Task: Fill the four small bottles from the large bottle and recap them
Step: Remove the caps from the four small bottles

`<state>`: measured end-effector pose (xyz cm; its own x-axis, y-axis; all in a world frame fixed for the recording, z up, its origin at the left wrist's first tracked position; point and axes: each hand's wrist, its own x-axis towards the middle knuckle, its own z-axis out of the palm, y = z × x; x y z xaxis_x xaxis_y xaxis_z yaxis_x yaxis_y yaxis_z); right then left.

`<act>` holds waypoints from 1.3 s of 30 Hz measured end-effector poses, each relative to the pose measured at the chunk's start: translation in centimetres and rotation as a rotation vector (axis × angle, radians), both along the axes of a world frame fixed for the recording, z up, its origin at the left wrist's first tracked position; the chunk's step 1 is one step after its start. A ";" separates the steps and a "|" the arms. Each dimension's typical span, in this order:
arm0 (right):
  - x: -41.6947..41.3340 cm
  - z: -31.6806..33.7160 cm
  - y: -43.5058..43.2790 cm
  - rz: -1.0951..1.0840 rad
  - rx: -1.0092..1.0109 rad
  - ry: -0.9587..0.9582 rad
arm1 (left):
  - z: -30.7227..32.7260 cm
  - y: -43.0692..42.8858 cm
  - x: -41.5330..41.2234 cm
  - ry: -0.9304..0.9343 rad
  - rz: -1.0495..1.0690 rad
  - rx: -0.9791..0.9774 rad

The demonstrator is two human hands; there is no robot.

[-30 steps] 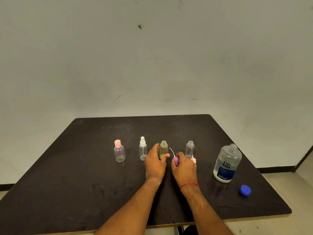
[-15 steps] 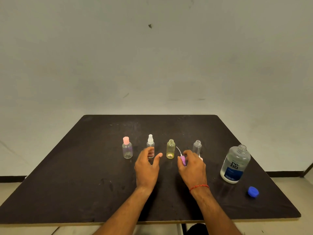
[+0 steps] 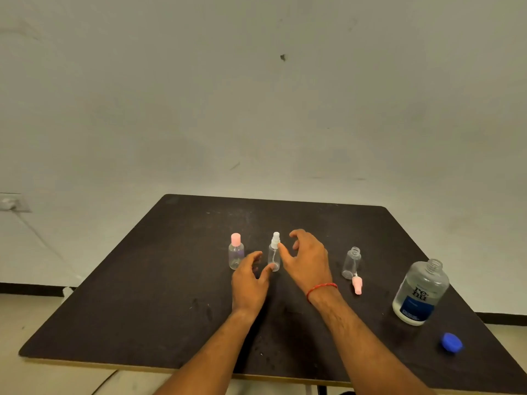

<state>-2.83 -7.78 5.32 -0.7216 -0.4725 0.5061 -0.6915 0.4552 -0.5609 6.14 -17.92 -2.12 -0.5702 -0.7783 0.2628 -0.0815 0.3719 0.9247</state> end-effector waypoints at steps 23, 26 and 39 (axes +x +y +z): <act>0.5 -0.2 -2.9 0.114 0.105 -0.176 | -0.6 0.3 0.4 0.098 -0.034 -0.062; 0.5 0.0 -2.8 0.143 0.155 -0.132 | -0.5 0.5 0.5 0.096 -0.039 -0.077; 0.8 1.0 -1.5 0.269 0.150 -0.166 | -0.2 0.7 0.6 0.126 -0.062 -0.062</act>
<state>-2.06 -9.28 6.31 -0.6279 -0.7171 0.3024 -0.7027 0.3554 -0.6164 6.78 -17.20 -2.35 -0.5762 -0.7227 0.3816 0.0590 0.4290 0.9014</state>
